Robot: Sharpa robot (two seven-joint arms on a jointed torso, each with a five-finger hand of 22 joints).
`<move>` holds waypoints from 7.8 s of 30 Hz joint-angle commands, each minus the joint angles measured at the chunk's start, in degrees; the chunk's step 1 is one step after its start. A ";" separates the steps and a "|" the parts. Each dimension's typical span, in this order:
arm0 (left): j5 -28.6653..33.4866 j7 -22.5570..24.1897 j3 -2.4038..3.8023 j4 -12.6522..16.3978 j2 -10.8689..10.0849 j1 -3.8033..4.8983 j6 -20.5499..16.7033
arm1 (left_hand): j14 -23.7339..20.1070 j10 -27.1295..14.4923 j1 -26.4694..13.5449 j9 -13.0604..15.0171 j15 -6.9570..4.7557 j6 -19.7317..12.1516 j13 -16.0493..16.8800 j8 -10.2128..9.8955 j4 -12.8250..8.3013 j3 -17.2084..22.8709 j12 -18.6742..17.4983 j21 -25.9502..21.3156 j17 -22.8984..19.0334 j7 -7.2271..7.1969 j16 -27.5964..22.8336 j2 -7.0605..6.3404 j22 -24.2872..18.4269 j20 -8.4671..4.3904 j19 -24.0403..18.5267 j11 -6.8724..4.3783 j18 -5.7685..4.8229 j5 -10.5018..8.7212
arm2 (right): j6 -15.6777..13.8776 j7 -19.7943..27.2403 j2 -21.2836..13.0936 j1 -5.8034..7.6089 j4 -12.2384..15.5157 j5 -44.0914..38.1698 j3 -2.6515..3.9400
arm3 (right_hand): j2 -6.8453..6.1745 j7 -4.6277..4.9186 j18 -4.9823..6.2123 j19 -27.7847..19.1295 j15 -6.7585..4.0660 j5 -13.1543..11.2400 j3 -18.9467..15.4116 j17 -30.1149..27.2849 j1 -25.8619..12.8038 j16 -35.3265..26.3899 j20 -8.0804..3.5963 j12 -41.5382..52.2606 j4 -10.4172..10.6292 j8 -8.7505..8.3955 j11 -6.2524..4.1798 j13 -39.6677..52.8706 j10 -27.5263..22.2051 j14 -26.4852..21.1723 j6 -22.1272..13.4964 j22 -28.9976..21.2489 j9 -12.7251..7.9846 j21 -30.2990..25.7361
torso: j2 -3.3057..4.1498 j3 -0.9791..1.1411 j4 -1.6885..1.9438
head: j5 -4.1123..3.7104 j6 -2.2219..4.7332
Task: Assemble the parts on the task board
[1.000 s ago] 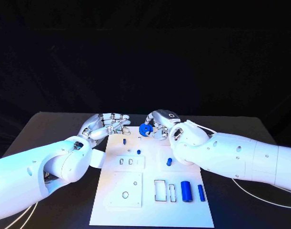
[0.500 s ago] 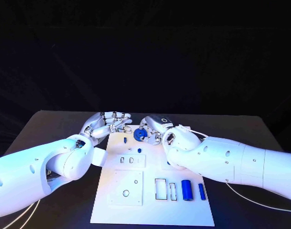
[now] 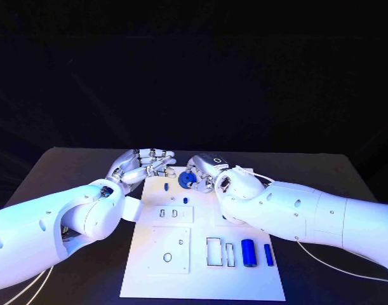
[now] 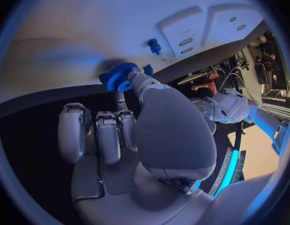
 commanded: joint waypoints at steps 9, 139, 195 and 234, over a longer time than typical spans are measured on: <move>0.16 0.15 0.03 0.20 0.06 0.07 0.99 | -0.31 0.20 -0.44 0.07 0.13 -0.23 0.08 -0.28 0.26 -0.09 -0.39 0.33 0.10 2.03 0.38 0.01 -0.06 0.14 -0.15 0.14 0.69 -0.23 | 1.74 1.15 1.04 -0.41 -1.35 -0.81 -0.10 | 0.19 0.13 -0.59 -0.20 -0.34 0.07 0.49 12.73 -0.38 0.10 0.00 -0.14 -0.07 -0.07 -0.01 7.16 0.23 5.66 0.08 1.62 -0.02 -0.28 | -0.03 0.01 0.00 | 0.08 -0.39; 0.01 0.32 0.00 -0.68 -0.74 0.05 1.53 | -0.71 0.29 -0.42 0.18 0.20 -0.37 0.10 -0.39 0.22 -0.26 -0.81 0.33 0.58 2.02 0.25 -0.16 -0.16 0.20 -0.40 0.17 0.66 -0.25 | 7.90 20.30 -27.31 5.59 15.22 25.83 -0.74 | -0.25 1.59 -0.40 -0.62 0.91 -0.02 -4.38 12.48 -1.02 0.01 1.18 -3.04 -1.37 -6.15 1.35 4.30 -2.47 5.56 -1.92 1.90 -1.48 -1.92 | -0.74 0.46 -1.78 | 0.06 -0.02; -0.43 0.01 -0.06 -1.07 -0.38 -0.01 2.07 | -0.92 0.42 -1.11 0.30 0.29 -0.39 0.14 -0.41 0.69 -0.89 -1.03 0.18 0.93 2.03 0.17 -0.45 -0.33 0.35 -0.66 0.21 0.67 -0.27 | 8.98 21.93 -22.97 -0.36 1.62 26.83 -1.14 | -0.21 1.68 0.34 -2.48 0.87 -0.03 -1.74 10.94 -0.44 -0.61 1.14 -5.55 -2.27 -5.76 1.35 1.46 -4.58 5.15 -2.11 -0.76 -1.48 -5.45 | -0.84 0.56 -1.60 | -0.11 -1.73; -0.43 -0.10 -0.06 -1.18 -0.47 -0.01 2.08 | -0.92 0.42 -1.11 0.30 0.29 -0.39 0.14 -0.41 0.69 -0.89 -1.03 0.18 0.93 2.03 0.17 -0.45 -0.33 0.35 -0.66 0.21 0.67 -0.27 | 10.20 21.06 -21.35 -0.82 0.22 25.00 -1.13 | 0.03 0.43 0.08 -1.59 -0.04 -0.09 0.34 11.82 -0.45 -0.32 0.39 -4.33 -3.16 -4.01 0.27 2.86 -3.22 5.38 1.69 0.51 -0.97 -4.43 | -0.88 0.60 -1.67 | 0.21 -2.13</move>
